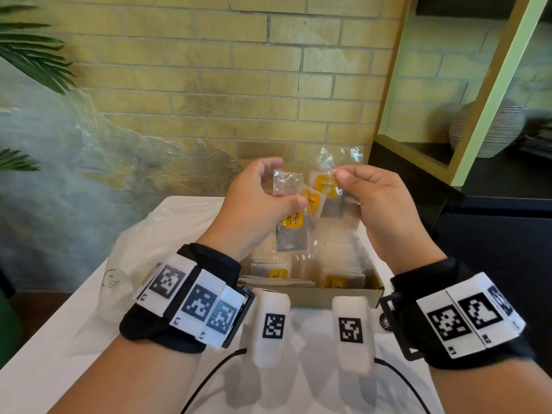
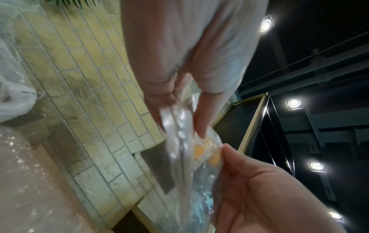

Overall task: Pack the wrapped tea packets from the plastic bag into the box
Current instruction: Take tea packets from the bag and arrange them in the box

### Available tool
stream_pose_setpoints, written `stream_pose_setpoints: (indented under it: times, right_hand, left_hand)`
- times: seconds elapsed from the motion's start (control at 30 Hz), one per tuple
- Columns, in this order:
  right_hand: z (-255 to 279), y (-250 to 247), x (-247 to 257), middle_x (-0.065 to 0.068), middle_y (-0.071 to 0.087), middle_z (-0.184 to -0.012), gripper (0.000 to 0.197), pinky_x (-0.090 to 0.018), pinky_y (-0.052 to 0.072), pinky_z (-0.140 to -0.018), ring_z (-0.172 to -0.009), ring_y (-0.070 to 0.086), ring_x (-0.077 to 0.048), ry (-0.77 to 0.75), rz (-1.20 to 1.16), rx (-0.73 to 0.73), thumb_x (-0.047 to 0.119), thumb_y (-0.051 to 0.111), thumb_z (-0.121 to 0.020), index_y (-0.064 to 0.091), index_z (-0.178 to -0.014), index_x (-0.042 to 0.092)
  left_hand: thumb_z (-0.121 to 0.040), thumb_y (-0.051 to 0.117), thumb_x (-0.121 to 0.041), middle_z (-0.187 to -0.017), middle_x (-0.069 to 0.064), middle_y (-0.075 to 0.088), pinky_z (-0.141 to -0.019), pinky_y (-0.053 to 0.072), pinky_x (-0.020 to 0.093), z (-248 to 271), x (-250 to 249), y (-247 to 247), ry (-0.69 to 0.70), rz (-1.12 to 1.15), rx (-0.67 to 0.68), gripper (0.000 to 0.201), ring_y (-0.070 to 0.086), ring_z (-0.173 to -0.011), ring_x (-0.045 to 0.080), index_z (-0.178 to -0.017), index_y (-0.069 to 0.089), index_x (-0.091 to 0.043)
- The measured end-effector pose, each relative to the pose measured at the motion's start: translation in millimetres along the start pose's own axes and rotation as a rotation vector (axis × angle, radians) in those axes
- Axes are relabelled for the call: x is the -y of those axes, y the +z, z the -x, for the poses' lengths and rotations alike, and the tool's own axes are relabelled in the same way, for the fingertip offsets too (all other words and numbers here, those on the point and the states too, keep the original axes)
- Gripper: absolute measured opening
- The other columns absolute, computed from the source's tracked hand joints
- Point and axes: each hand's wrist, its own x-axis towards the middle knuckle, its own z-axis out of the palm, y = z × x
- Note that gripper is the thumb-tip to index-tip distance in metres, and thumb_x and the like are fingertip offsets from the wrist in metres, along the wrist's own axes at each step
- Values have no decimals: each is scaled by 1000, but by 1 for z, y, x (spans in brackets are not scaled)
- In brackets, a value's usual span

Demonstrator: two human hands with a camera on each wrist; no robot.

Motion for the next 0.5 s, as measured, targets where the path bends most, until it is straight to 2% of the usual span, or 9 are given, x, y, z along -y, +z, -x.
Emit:
stream_pose_setpoints:
  times: [0.07,0.13,0.2,0.27,0.4,0.5]
  right_hand:
    - [1,1,0,5,69,-66,26,-18,53,-56,-63,65,-6,-15,-29,18,10,47,-95,69,-82,13]
    - [2,3,0,3,69,-71,27,-27,55,-65,-69,65,-12,-21,-48,29,10,46,-95,68,-81,15]
    - [1,4,0,0,69,-75,26,-36,56,-75,-74,65,-16,-16,-48,23,12,46,-96,68,-83,15]
    - [0,4,-2,1,68,-75,21,-40,55,-79,-76,64,-17,-16,-2,-2,14,50,-94,68,-83,16]
    - [-2,1,-7,-4,66,-74,15,-35,52,-71,-71,60,-19,-23,112,-57,17,58,-90,68,-80,16]
    - [-4,1,-9,-2,65,-71,12,-27,51,-69,-70,59,-14,-45,164,-80,17,62,-87,68,-76,17]
  left_hand:
    - [-74,75,-6,-102,5,68,-86,54,37,0,0,-1,-29,-34,37,29,66,-86,15,-95,64,-22]
    - [-78,73,-10,-86,6,71,-78,52,36,1,0,-2,-29,-98,76,9,63,-76,16,-80,67,-16]
    - [-79,72,-13,-81,7,68,-75,50,35,0,1,-1,-18,-130,69,11,59,-72,16,-73,63,-11]
    - [-79,71,-13,-80,8,66,-77,50,36,0,1,-1,-10,-102,54,16,58,-73,17,-70,60,-10]
    - [-80,71,-12,-77,8,63,-68,48,31,-3,1,-2,-6,-24,35,26,54,-68,17,-63,51,-14]
    - [-79,71,-18,-72,9,58,-58,41,25,-3,3,-3,11,-6,14,24,49,-60,13,-68,52,-7]
